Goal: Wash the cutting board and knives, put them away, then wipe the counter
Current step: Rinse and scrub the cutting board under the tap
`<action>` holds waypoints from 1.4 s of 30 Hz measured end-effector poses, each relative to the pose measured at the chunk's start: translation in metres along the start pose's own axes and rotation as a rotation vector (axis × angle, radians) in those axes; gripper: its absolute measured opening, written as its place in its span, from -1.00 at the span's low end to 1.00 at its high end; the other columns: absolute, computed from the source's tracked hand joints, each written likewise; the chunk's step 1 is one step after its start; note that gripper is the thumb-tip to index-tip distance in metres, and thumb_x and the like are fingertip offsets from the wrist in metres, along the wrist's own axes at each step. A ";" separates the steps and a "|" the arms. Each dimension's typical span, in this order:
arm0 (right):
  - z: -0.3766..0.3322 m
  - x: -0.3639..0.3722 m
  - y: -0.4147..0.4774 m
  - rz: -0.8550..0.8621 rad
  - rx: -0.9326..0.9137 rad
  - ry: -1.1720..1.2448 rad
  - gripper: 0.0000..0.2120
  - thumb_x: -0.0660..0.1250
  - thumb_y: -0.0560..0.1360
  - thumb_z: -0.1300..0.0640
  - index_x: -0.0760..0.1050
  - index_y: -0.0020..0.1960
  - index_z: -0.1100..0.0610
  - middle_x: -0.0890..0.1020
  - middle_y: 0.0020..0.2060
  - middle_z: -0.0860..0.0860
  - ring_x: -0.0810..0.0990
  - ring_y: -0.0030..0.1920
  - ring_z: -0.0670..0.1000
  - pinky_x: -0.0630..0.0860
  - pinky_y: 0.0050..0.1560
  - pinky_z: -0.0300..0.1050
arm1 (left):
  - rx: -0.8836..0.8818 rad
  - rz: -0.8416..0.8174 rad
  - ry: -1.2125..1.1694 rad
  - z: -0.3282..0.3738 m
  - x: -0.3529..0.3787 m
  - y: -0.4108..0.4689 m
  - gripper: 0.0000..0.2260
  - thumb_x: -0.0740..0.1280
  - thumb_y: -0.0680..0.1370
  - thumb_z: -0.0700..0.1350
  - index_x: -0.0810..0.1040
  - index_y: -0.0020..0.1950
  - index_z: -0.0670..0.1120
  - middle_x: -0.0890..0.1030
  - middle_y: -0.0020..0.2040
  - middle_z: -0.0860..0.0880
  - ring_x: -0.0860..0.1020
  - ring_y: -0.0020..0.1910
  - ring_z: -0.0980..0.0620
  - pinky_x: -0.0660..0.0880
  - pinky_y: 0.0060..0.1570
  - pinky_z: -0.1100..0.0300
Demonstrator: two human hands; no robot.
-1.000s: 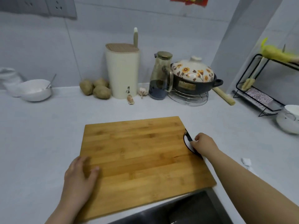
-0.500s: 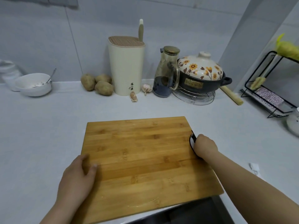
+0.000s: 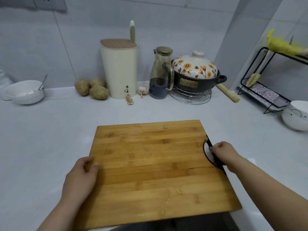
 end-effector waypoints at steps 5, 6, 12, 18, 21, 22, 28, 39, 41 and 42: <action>0.006 -0.012 -0.022 -0.284 0.151 0.367 -0.67 0.23 0.51 -0.10 0.35 -0.25 0.14 0.32 -0.54 0.03 0.19 -0.69 -0.08 0.17 -0.66 -0.31 | 0.015 -0.047 -0.033 0.012 0.012 0.001 -0.68 0.20 0.57 -0.09 0.42 0.28 -0.18 0.47 0.29 -0.19 0.40 0.28 -0.18 0.30 0.24 0.00; 0.004 -0.015 -0.025 -0.299 0.138 0.395 -0.69 0.24 0.51 -0.07 0.33 -0.26 0.14 0.31 -0.55 0.01 0.17 -0.72 -0.10 0.15 -0.69 -0.33 | 0.019 -0.057 -0.038 0.014 0.014 0.002 -0.68 0.20 0.57 -0.08 0.42 0.28 -0.18 0.47 0.28 -0.19 0.40 0.27 -0.18 0.31 0.23 0.00; -0.004 -0.044 -0.047 -0.151 -0.043 0.475 -0.62 0.13 0.59 0.08 0.21 -0.38 0.14 0.24 -0.76 -0.09 0.11 -0.77 -0.16 0.08 -0.73 -0.38 | 0.027 -0.119 -0.129 0.033 0.023 0.010 -0.69 0.17 0.59 -0.11 0.40 0.30 -0.18 0.48 0.27 -0.19 0.43 0.22 -0.19 0.34 0.16 0.03; 0.011 -0.079 -0.082 0.019 -0.064 0.497 -0.59 0.06 0.61 0.06 0.27 -0.39 0.17 0.32 -0.80 -0.04 0.09 -0.77 -0.16 0.05 -0.71 -0.43 | 0.071 -0.222 -0.188 0.070 0.044 0.019 -0.70 0.18 0.59 -0.13 0.40 0.31 -0.16 0.48 0.25 -0.21 0.49 0.11 -0.19 0.37 0.00 0.08; 0.031 -0.101 -0.096 0.097 -0.042 0.550 -0.67 0.08 0.61 0.05 0.30 -0.27 0.18 0.36 -0.77 -0.06 0.12 -0.77 -0.17 0.07 -0.71 -0.45 | 0.115 -0.297 -0.224 0.092 0.060 0.012 -0.71 0.21 0.57 -0.16 0.40 0.30 -0.16 0.50 0.22 -0.21 0.48 -0.04 -0.12 0.39 -0.02 0.10; 0.040 -0.110 -0.101 0.133 -0.037 0.569 -0.69 0.09 0.61 0.05 0.30 -0.26 0.17 0.37 -0.76 -0.06 0.12 -0.77 -0.17 0.08 -0.71 -0.45 | 0.131 -0.324 -0.228 0.100 0.067 0.008 -0.70 0.21 0.57 -0.15 0.40 0.30 -0.15 0.50 0.22 -0.20 0.48 -0.05 -0.11 0.40 -0.03 0.10; 0.101 -0.161 -0.156 0.329 0.033 0.660 -0.71 0.09 0.61 0.05 0.33 -0.25 0.14 0.37 -0.75 -0.03 0.13 -0.77 -0.17 0.09 -0.72 -0.45 | 0.256 -0.510 -0.225 0.153 0.117 -0.038 -0.68 0.22 0.57 -0.15 0.36 0.32 -0.15 0.51 0.20 -0.21 0.48 -0.04 -0.11 0.40 -0.03 0.06; 0.272 -0.240 -0.344 0.668 0.245 0.705 -0.65 0.09 0.59 0.04 0.27 -0.32 0.18 0.23 -0.76 -0.04 0.12 -0.77 -0.14 0.08 -0.74 -0.41 | 0.454 -0.916 -0.097 0.196 0.231 -0.237 -0.72 0.23 0.56 -0.15 0.39 0.27 -0.13 0.55 0.01 -0.15 0.50 -0.18 -0.05 0.40 -0.26 0.13; 0.307 -0.251 -0.382 0.711 0.306 0.700 -0.67 0.11 0.58 0.02 0.32 -0.29 0.18 0.24 -0.74 -0.03 0.14 -0.76 -0.13 0.11 -0.74 -0.39 | 0.473 -0.984 -0.079 0.195 0.244 -0.282 -0.73 0.24 0.56 -0.16 0.40 0.25 -0.14 0.56 -0.02 -0.17 0.52 -0.20 -0.05 0.40 -0.23 0.13; 0.323 -0.255 -0.400 0.733 0.321 0.708 -0.67 0.12 0.58 0.03 0.32 -0.28 0.19 0.25 -0.74 -0.03 0.14 -0.77 -0.13 0.11 -0.74 -0.40 | 0.477 -1.015 -0.069 0.193 0.250 -0.303 -0.74 0.25 0.55 -0.17 0.40 0.24 -0.14 0.56 -0.04 -0.16 0.52 -0.21 -0.05 0.41 -0.23 0.13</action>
Point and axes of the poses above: each hand's wrist, its own y-axis towards the middle knuckle, its own x-axis out of the palm, z = x × y, the point moved 7 cm from there along y, towards the middle knuckle
